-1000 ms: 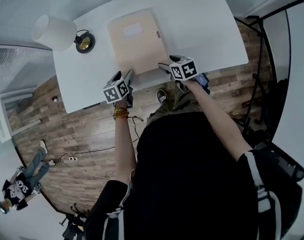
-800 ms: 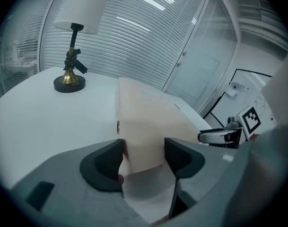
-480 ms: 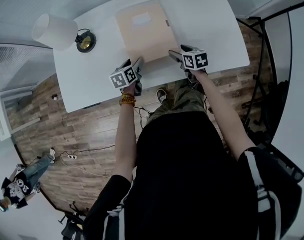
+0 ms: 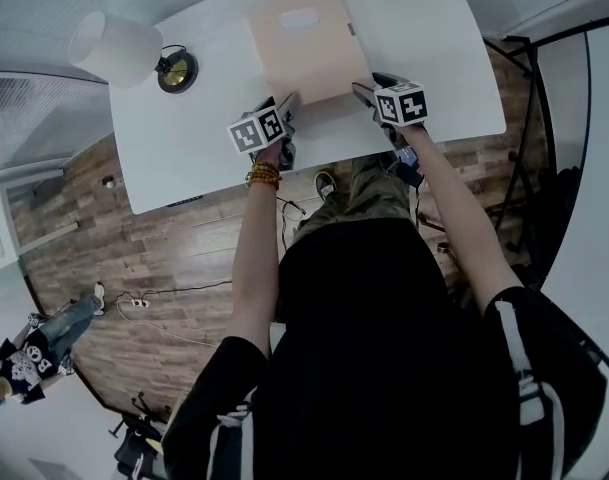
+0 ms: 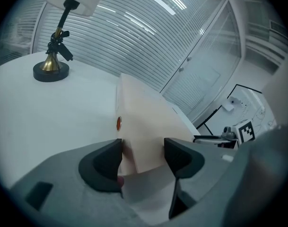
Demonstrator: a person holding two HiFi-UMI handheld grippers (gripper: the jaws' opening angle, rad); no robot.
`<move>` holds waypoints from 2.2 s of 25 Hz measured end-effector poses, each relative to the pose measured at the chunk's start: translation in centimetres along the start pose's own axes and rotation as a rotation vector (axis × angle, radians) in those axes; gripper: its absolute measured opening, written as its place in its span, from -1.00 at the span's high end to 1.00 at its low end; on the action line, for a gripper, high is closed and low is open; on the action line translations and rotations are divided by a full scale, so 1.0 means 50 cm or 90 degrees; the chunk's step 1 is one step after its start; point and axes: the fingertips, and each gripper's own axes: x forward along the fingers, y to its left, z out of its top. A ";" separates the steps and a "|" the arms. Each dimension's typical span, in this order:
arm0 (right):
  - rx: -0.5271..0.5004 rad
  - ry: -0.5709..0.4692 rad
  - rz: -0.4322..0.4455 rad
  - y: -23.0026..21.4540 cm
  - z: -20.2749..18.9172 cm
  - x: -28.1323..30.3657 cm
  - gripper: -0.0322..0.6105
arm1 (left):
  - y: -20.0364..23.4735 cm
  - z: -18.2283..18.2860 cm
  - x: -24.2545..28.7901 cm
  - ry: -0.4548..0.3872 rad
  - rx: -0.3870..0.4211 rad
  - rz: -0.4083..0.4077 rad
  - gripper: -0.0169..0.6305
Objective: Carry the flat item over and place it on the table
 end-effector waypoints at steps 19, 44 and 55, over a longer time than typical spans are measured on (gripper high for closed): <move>-0.162 -0.198 -0.036 0.107 0.216 -0.151 0.17 | -0.145 0.175 -0.143 -0.202 0.305 0.072 0.15; -0.232 -0.521 -0.132 0.328 0.344 -0.368 0.81 | -0.368 0.262 -0.377 -0.521 0.434 0.111 0.72; -0.240 -0.493 -0.128 0.322 0.315 -0.359 0.84 | -0.383 0.237 -0.356 -0.515 0.425 0.084 0.82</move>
